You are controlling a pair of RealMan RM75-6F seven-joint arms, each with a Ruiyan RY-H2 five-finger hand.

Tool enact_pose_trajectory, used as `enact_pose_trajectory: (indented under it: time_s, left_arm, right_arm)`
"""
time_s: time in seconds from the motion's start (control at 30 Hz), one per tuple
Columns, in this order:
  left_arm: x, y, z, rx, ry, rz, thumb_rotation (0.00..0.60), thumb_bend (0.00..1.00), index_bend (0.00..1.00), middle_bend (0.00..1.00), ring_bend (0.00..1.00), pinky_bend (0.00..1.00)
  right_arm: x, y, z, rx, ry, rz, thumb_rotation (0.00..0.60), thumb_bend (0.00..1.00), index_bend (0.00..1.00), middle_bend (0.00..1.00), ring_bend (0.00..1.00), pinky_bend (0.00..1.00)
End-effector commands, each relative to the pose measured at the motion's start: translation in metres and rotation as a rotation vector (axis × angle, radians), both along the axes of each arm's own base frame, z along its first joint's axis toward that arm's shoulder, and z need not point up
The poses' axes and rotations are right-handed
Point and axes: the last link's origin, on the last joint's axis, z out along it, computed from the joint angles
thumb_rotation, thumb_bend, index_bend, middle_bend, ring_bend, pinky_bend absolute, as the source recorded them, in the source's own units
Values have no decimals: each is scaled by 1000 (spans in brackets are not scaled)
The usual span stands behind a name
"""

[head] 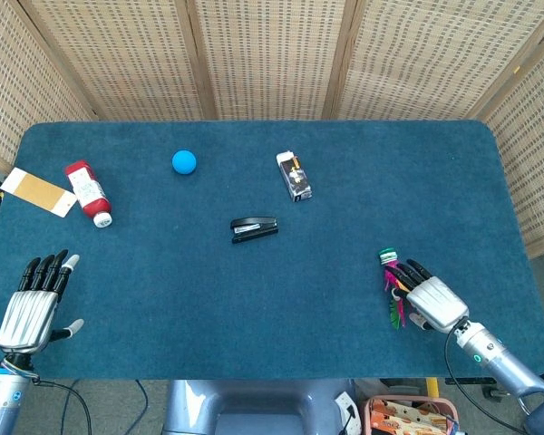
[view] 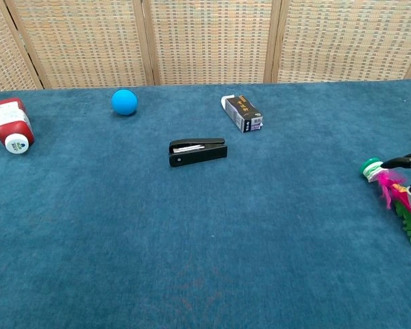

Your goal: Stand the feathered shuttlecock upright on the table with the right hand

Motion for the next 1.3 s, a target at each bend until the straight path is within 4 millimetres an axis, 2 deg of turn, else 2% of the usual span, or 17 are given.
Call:
enact_pose_trajectory:
  time_s: [0.03, 0.3, 0.67, 1.3]
  left_arm:
    - [0, 0, 1, 2, -2, 2, 600, 38, 0, 0, 0, 0]
    - [-1, 0, 0, -3, -4, 3, 600, 38, 0, 0, 0, 0]
    - [-1, 0, 1, -2, -4, 4, 600, 38, 0, 0, 0, 0]
    - [0, 0, 1, -1, -5, 2, 600, 38, 0, 0, 0, 0]
  right_arm:
    - [1, 0, -2, 3, -4, 2, 600, 292, 392, 1, 0, 0]
    - [6, 2, -7, 16, -21, 16, 600, 292, 397, 4, 0, 0]
    - [6, 2, -14, 19, -25, 8, 600, 295, 513, 87, 0, 0]
    - [6, 3, -18, 24, -21, 14, 600, 302, 541, 97, 0, 0]
